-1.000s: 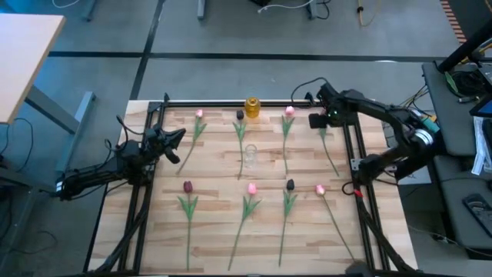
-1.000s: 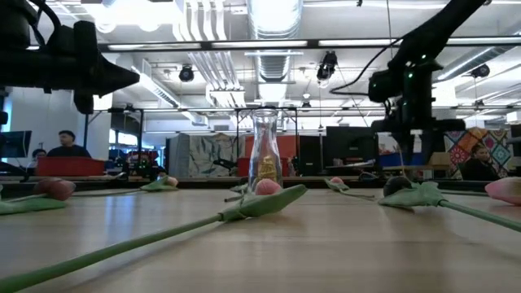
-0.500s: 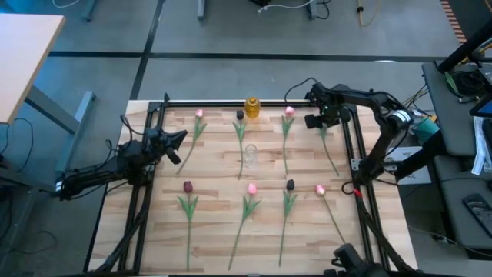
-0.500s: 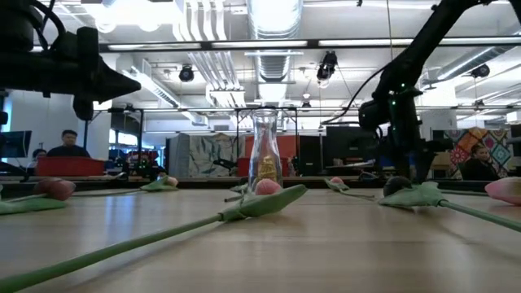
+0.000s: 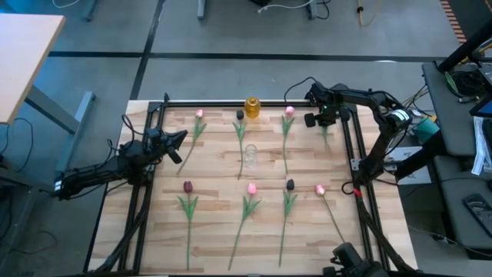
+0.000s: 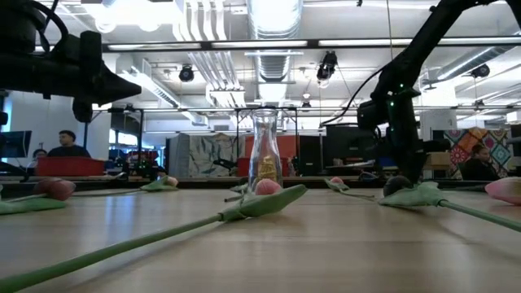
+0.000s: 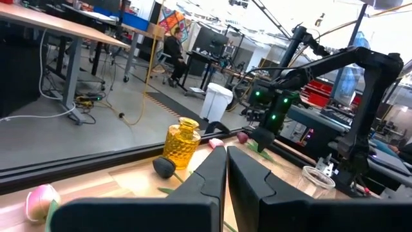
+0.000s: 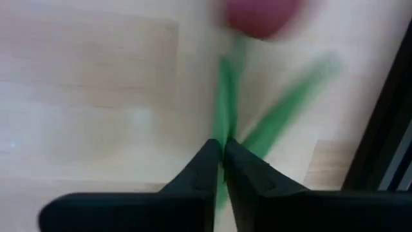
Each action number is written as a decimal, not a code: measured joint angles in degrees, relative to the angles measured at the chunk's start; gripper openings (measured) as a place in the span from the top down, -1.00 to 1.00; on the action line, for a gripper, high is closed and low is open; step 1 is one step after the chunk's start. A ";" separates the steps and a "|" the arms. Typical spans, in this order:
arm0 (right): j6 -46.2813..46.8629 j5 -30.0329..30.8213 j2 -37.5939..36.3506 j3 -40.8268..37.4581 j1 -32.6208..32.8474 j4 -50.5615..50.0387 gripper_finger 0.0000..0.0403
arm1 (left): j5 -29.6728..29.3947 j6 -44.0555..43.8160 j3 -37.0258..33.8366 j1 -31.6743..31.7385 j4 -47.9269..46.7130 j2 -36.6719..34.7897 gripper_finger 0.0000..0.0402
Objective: Sort flowers into vase by color
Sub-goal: Put the top red flower into the yellow transparent vase
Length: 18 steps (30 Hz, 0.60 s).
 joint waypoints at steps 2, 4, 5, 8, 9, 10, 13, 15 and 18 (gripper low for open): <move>-0.10 0.02 -1.86 0.53 0.53 -0.20 0.93 | 0.00 -0.38 -0.01 0.00 0.01 0.06 1.00; -0.38 -0.16 -4.54 1.58 1.52 -0.14 0.93 | 0.01 -1.00 -0.01 0.00 0.01 0.03 1.00; -0.47 -0.46 -6.26 2.31 2.19 -0.09 0.93 | 0.02 -1.06 -0.01 0.00 0.03 0.03 1.00; -0.92 -1.59 -11.99 4.84 4.70 2.28 0.94 | 0.00 -1.11 -0.01 0.00 0.03 0.03 1.00; -1.02 -1.82 -13.96 5.67 5.80 4.19 0.94 | 0.01 -1.11 -0.01 0.00 0.05 0.03 1.00; -1.14 -1.98 -15.85 6.56 7.11 6.48 0.94 | 0.02 -1.11 -0.01 0.00 0.05 0.03 1.00; -1.31 -4.17 -20.94 8.00 10.63 17.50 0.94 | 0.00 -1.35 -0.01 0.00 0.08 0.03 1.00; -0.97 -5.89 -23.21 8.19 12.49 26.58 0.94 | 0.00 -1.60 -0.01 0.00 0.09 0.03 1.00; -0.58 -6.47 -24.40 8.57 14.60 38.57 0.94 | 0.02 -1.74 -0.01 0.00 0.12 0.03 1.00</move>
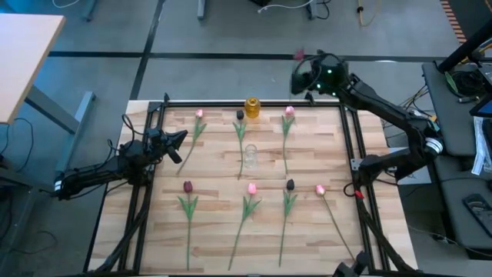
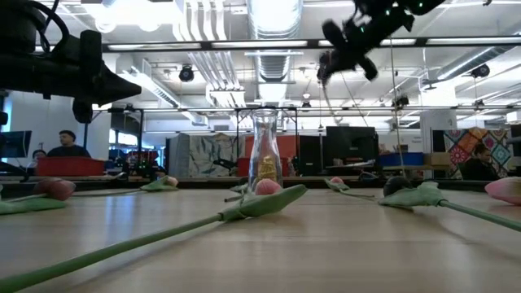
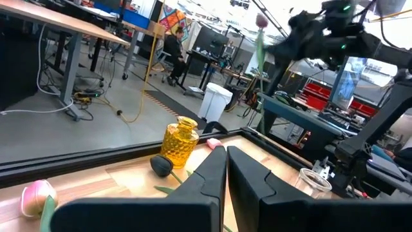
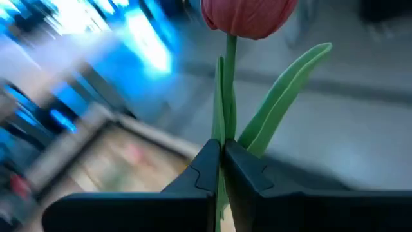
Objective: Sort flowers into vase by color
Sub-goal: Put the top red flower into the yellow transparent vase
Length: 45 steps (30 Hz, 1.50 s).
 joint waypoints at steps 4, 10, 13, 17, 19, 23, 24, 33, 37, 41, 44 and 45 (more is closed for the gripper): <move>1.39 -2.57 1.46 0.04 0.87 12.24 0.94 | 0.00 0.01 0.00 0.00 0.02 0.00 1.00; 3.92 -5.59 7.36 0.02 1.71 24.86 0.94 | 0.07 0.42 -0.02 0.00 -0.06 0.00 1.00; 3.91 -5.97 10.74 0.02 1.91 31.13 0.94 | 0.04 0.77 -0.04 0.00 -0.11 0.00 1.00; 4.11 -5.53 14.92 0.50 1.78 36.61 0.94 | 0.02 0.85 -0.04 0.00 -0.15 0.00 1.00; 2.83 -5.53 16.68 1.59 1.80 36.62 0.94 | 0.02 0.85 -0.04 0.01 -0.15 0.00 1.00; 0.99 -5.55 19.71 4.23 1.83 36.78 0.94 | 0.02 0.87 -0.04 0.04 -0.15 0.00 1.00; 0.25 -5.53 20.48 5.06 1.81 36.83 0.94 | 0.02 0.87 -0.04 0.04 -0.15 0.00 1.00; -3.33 -5.56 25.84 10.07 1.81 36.81 0.94 | 0.00 0.90 -0.04 0.02 -0.21 0.57 1.00; -3.26 -5.58 26.66 9.63 1.81 36.50 0.94 | 0.00 0.89 -0.04 0.00 -0.20 1.01 1.00; -3.34 -5.62 26.64 9.28 2.06 35.95 0.94 | 0.00 0.90 -0.04 0.00 -0.20 1.41 1.00; -4.19 -5.79 26.44 9.09 2.09 34.70 0.94 | 0.00 0.90 -0.04 0.00 -0.20 1.76 1.00; -4.72 -5.79 26.35 9.09 2.09 33.98 0.94 | 0.00 0.90 -0.04 0.00 -0.18 1.89 1.00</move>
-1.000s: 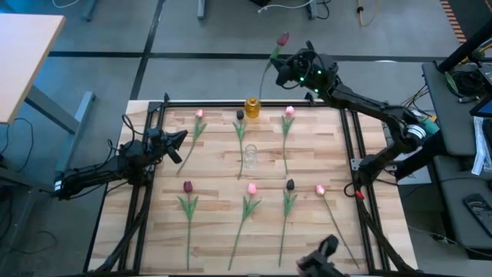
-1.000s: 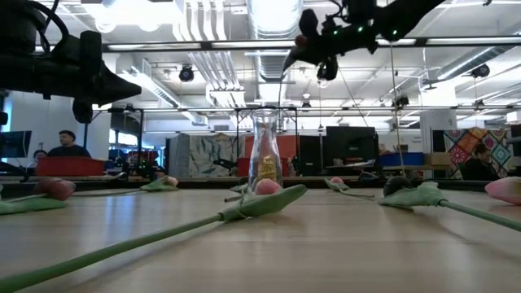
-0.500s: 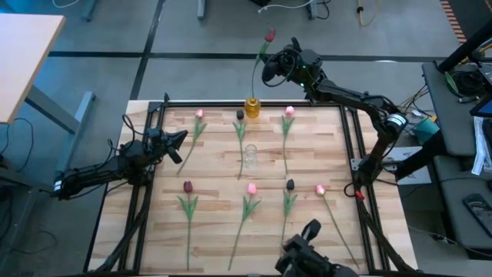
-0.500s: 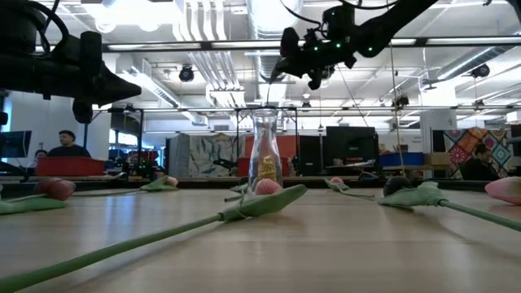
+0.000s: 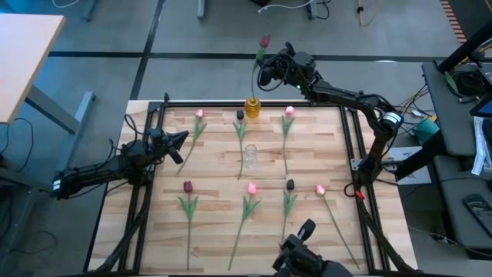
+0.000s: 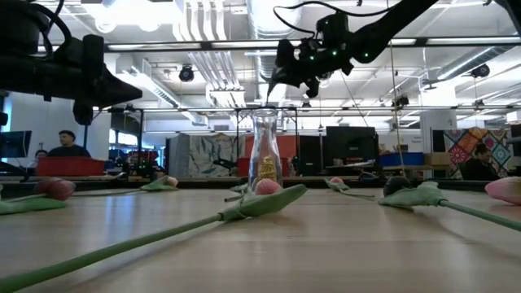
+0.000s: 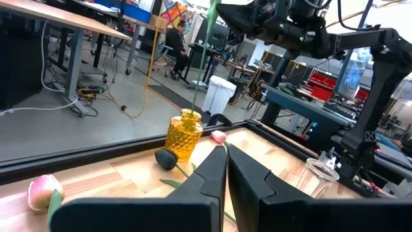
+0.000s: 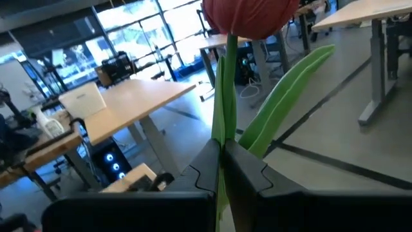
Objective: Sort flowers into vase by color
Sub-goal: Put the top red flower into the yellow transparent vase
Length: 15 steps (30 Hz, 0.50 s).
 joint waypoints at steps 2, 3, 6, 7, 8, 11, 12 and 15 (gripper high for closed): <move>-0.89 0.00 -0.10 0.00 -0.02 -1.80 0.94 | 0.00 0.00 0.00 0.00 0.01 0.34 1.00; -1.66 0.00 -0.10 0.00 -0.02 -2.93 0.94 | 0.00 -0.02 0.00 0.00 -0.01 0.54 1.00; -3.67 0.00 -0.10 -0.15 0.26 -6.87 0.94 | 0.00 -1.43 0.00 0.00 0.01 1.13 1.00; -4.32 0.00 -0.10 -0.15 0.39 -8.01 0.94 | 0.00 -2.04 0.00 0.00 0.01 1.31 1.00; -4.52 0.06 -0.10 -0.15 0.59 -8.98 0.94 | 0.01 -2.53 0.00 0.00 0.01 1.46 1.00; -4.63 0.19 -0.10 -0.15 0.76 -11.83 0.94 | 0.02 -3.02 0.00 0.00 0.04 1.91 1.00; -4.63 0.24 -0.10 -0.15 0.76 -12.71 0.94 | 0.02 -3.02 0.00 0.00 0.05 2.06 1.00; -4.85 0.33 -0.10 -0.07 0.92 -15.27 0.94 | 0.02 -3.06 0.00 0.00 0.05 2.61 1.00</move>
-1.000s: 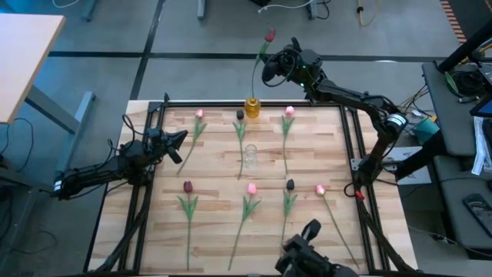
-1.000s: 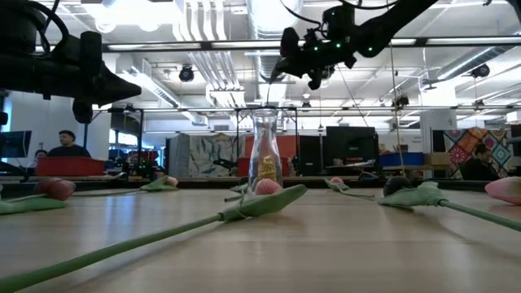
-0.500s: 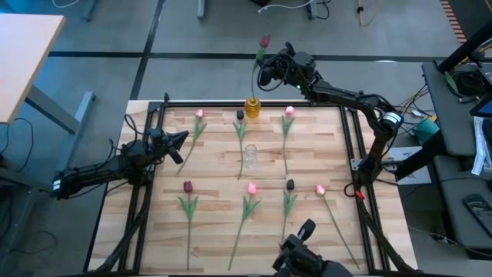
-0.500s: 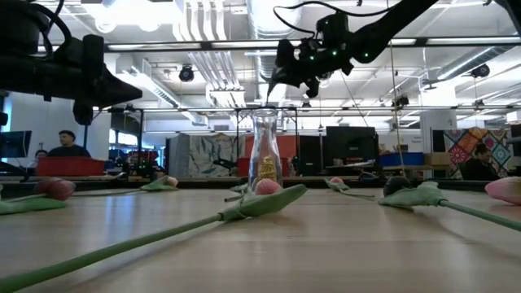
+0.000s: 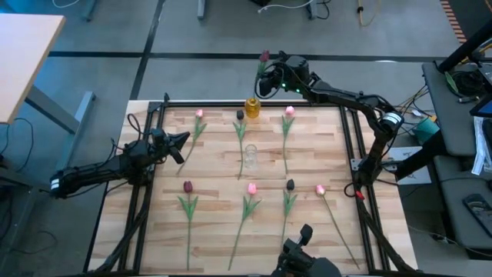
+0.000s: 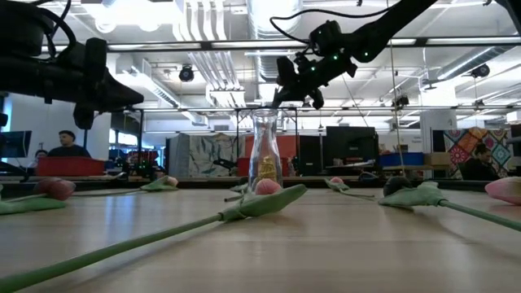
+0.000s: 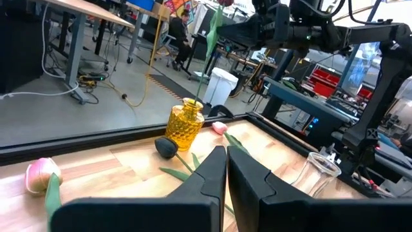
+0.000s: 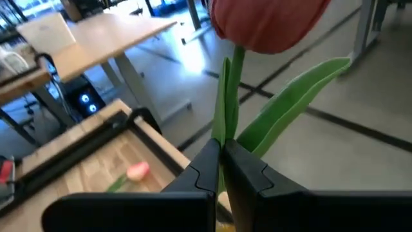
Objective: Sort flowers into vase by color
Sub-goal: Put the top red flower into the yellow transparent vase
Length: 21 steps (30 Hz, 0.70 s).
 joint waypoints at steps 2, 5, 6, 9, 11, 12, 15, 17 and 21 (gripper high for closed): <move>-0.49 -0.02 0.00 0.39 0.11 -2.10 0.94 | 0.02 -0.13 0.00 0.00 0.00 0.41 1.00; -0.68 -0.03 -0.02 0.76 0.20 -3.73 0.94 | 0.02 -0.15 0.00 0.00 0.00 1.01 1.00; -0.69 -0.04 -0.02 1.08 0.20 -4.62 0.94 | 0.02 -0.17 0.00 0.00 0.00 1.22 1.00; -0.70 0.00 -0.02 2.21 0.31 -6.48 0.94 | 0.06 -0.19 0.00 0.00 0.02 1.68 1.00; -0.88 0.02 -0.02 2.93 0.39 -7.27 0.93 | 0.07 -0.23 0.00 0.00 0.07 1.91 1.00; -1.08 -0.01 -0.02 3.47 0.43 -8.13 0.91 | 0.08 -0.42 0.00 0.00 0.05 1.94 1.00; -2.25 -0.04 -0.02 5.52 0.55 -11.39 0.80 | 0.09 -1.18 0.00 0.00 0.11 1.98 1.00; -2.85 -0.04 -0.02 6.92 0.57 -13.90 0.69 | 0.09 -1.52 0.00 0.00 0.11 1.99 1.00; -3.09 -0.04 -0.02 9.24 0.57 -18.37 0.43 | 0.09 -1.92 0.00 0.00 0.63 2.07 1.00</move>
